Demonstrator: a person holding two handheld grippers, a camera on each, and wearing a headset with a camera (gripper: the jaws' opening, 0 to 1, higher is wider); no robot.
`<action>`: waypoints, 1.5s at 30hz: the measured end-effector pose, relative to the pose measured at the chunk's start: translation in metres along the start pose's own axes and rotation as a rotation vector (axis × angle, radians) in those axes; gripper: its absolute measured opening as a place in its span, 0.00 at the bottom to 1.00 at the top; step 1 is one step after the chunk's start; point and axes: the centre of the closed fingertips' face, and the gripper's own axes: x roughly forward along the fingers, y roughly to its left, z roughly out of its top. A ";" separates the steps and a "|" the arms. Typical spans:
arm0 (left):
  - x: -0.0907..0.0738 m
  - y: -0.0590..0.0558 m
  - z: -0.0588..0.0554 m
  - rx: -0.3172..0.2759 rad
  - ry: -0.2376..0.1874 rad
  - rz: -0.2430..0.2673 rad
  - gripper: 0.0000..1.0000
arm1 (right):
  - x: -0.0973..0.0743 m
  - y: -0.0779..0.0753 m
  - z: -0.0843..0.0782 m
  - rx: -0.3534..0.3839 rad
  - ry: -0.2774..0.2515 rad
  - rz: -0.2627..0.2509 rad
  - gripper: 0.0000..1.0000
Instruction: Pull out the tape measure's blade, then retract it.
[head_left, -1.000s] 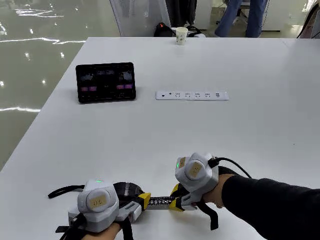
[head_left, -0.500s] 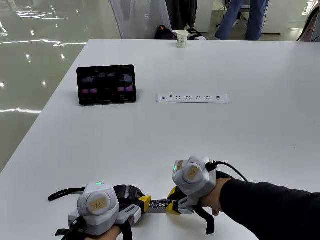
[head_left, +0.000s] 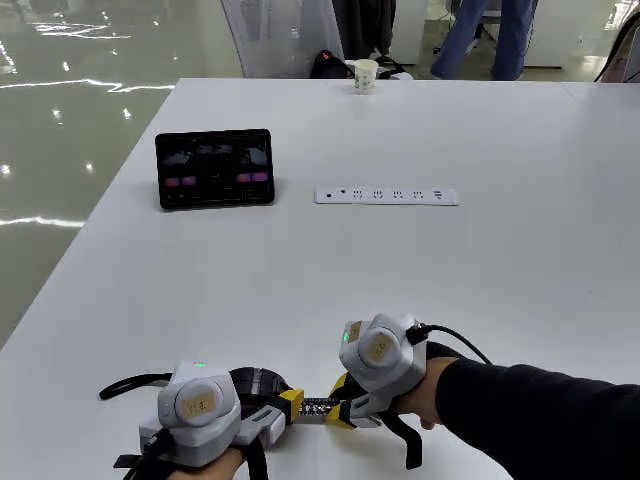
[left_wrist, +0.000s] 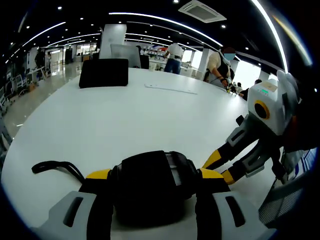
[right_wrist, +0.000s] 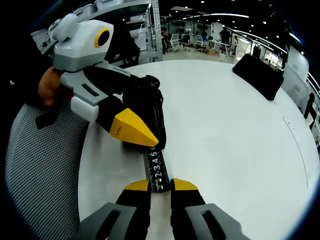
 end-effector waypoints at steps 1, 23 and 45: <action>0.000 0.000 0.000 -0.001 0.000 0.000 0.62 | 0.000 0.000 0.000 0.002 -0.002 0.001 0.12; 0.000 0.000 0.000 -0.010 0.002 -0.006 0.61 | 0.006 0.003 0.008 -0.017 -0.019 0.009 0.12; 0.001 0.001 0.000 -0.005 0.009 -0.014 0.61 | 0.014 0.006 0.018 -0.033 -0.032 0.004 0.12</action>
